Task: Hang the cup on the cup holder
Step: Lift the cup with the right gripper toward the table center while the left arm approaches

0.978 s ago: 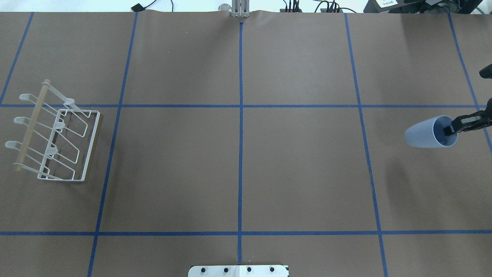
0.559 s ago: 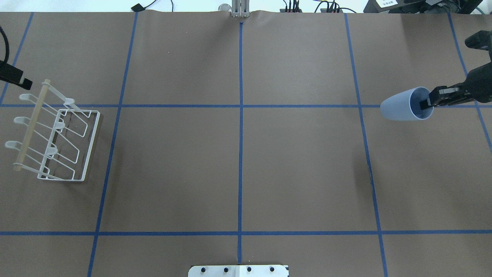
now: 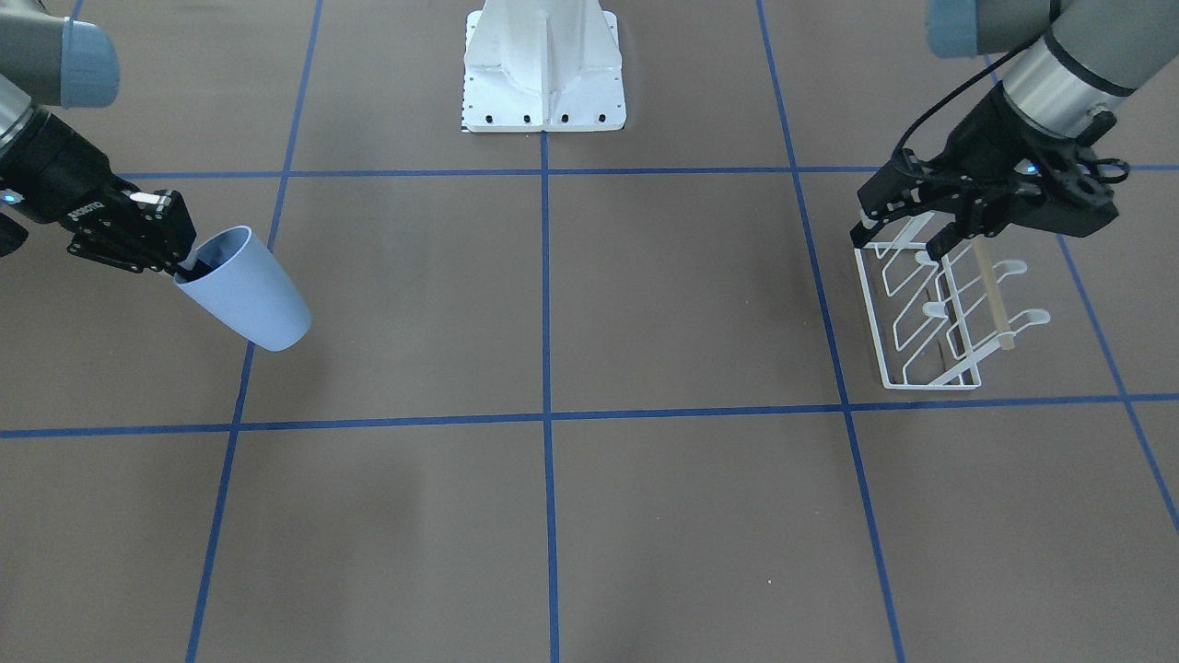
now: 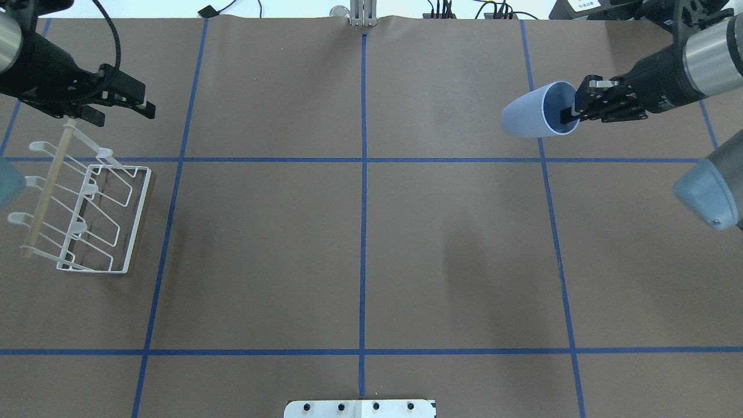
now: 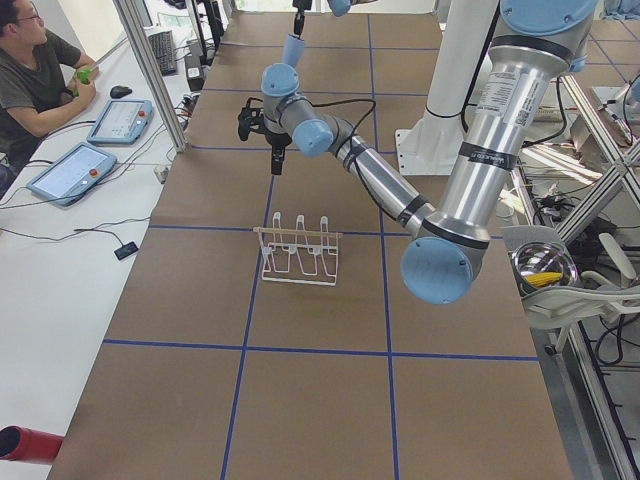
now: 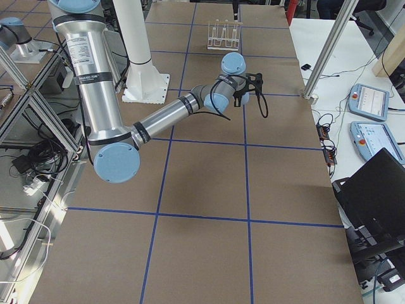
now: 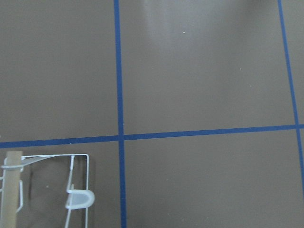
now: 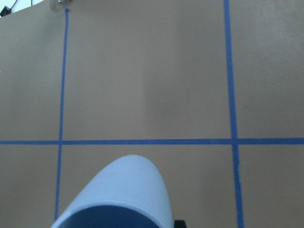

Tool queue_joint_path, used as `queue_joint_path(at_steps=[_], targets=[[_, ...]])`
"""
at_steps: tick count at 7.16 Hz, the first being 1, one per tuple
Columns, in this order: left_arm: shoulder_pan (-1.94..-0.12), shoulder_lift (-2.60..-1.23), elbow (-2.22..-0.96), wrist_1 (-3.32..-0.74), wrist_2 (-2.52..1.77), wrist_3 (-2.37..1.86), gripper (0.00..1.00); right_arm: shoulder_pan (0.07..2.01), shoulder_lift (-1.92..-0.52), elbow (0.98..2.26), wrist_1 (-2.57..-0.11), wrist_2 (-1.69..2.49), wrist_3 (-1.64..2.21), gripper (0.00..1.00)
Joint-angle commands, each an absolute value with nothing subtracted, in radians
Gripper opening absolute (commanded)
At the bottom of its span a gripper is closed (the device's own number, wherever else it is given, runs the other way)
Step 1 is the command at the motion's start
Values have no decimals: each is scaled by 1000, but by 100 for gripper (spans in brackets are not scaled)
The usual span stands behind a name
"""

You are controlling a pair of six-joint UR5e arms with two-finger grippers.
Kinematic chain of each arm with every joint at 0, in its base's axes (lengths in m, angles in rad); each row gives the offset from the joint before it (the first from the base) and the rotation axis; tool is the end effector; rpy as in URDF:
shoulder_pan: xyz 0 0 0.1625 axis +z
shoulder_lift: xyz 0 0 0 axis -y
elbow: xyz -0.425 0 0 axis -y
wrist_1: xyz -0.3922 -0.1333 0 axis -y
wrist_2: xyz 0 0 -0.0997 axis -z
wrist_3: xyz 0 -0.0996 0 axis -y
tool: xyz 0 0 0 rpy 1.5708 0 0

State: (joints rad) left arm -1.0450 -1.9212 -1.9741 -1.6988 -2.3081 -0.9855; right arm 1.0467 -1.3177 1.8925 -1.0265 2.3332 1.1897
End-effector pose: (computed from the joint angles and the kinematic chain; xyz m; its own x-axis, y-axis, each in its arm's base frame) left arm 0.2198 -0.5109 0.2632 0.4759 -0.0052 -0.8795 0.1403 0.9876 0.0701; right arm -0.2163 -0.5032 0.3025 0.3200 0.0161 0.9473 -0.2113 0.9759 0.0548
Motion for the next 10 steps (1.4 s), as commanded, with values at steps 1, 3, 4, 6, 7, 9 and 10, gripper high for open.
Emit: queue_joint_path(at_steps=[1, 3, 4, 6, 7, 9, 10], targets=[[-979, -1999, -1968, -1753, -2264, -1197, 99, 948, -1293, 1885, -851, 2213, 1346, 0], [-936, -2019, -1886, -2010, -2263, -1430, 98, 911, -1289, 1885, -706, 2197, 1489, 0], [-916, -2020, -1841, -2167, -2263, -1530, 98, 898, -1266, 1873, -687, 2204, 1529, 0], [-862, -2029, -1807, -2352, -2232, -1665, 98, 846, -1224, 1884, -636, 2207, 1601, 0], [-818, -2040, -1804, -2418, -2173, -1678, 98, 822, -1224, 1876, -561, 2207, 1753, 0], [-793, -2057, -1801, -2515, -2122, -1788, 98, 804, -1188, 1878, -517, 2207, 1931, 0], [-793, -2069, -1799, -2551, -2121, -1918, 98, 793, -1174, 1882, -515, 2209, 1936, 0]])
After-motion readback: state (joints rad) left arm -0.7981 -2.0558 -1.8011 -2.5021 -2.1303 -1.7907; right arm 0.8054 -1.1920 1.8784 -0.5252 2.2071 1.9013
